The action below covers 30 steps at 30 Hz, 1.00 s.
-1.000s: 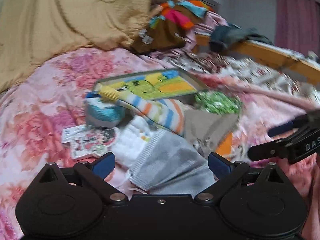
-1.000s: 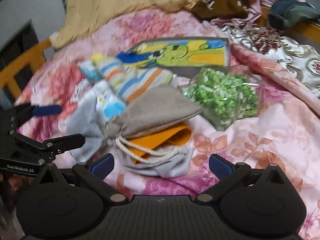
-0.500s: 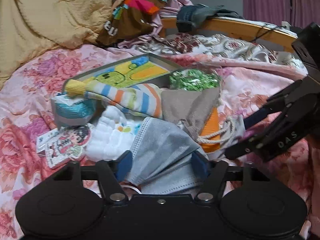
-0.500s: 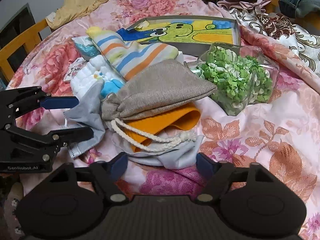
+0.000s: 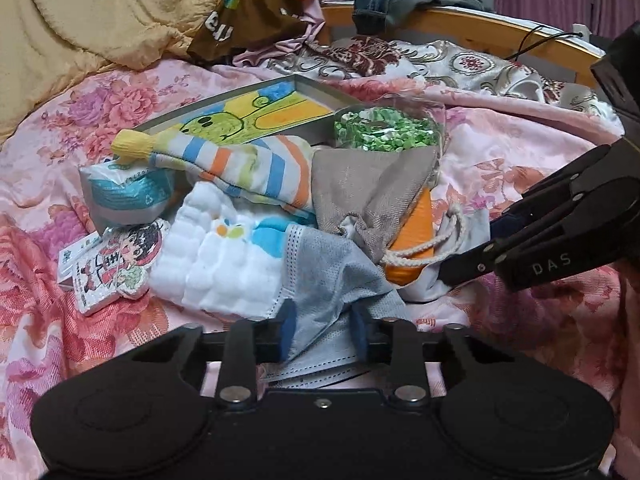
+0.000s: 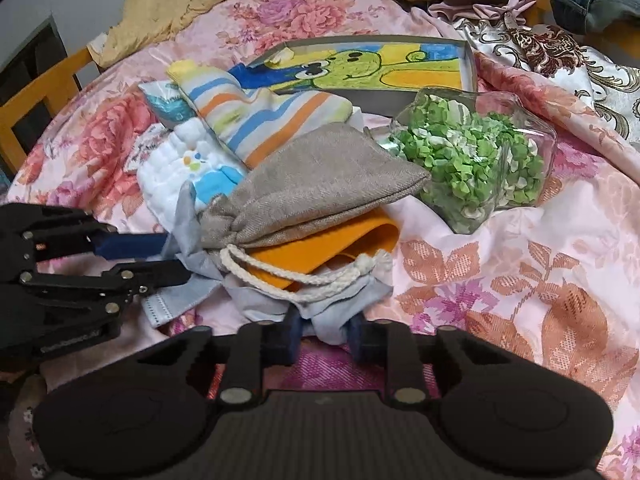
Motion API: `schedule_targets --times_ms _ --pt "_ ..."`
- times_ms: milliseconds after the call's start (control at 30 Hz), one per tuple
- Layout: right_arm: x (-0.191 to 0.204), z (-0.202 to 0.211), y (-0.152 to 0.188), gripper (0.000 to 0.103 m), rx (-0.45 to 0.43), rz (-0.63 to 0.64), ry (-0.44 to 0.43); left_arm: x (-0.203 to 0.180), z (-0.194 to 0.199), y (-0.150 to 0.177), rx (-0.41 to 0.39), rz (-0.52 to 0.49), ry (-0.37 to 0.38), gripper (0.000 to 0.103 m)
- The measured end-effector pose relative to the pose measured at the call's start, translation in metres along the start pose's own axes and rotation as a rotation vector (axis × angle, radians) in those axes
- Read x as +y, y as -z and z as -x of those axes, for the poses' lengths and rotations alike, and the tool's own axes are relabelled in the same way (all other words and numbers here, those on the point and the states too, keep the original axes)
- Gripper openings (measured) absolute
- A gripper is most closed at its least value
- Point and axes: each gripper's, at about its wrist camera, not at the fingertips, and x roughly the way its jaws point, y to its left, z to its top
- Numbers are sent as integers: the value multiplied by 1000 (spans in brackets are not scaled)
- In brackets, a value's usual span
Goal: Organize soft objects
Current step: 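Close the left gripper on the grey mask while the right gripper grasps it too, then carry the mask over the painting tray and open both grippers to drop it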
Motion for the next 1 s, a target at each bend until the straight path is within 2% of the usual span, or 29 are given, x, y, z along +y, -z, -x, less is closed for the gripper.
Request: schedule_targets --times_ms 33,167,400,533,700,1000 --pt "0 1 0 16 -8 2 -7 -1 0 0 1 7 -5 21" --pt "3 8 -1 11 -60 15 -41 -4 1 -1 2 61 -30 16" --pt "7 19 -1 9 -130 32 -96 13 13 1 -13 347 10 7" --pt "7 30 0 8 -181 26 -173 17 23 5 -31 453 26 6" --pt "2 46 2 8 -266 -2 -248 23 37 11 -84 592 97 6" --pt "0 78 6 8 -438 -3 -318 22 62 1 -154 666 88 5"
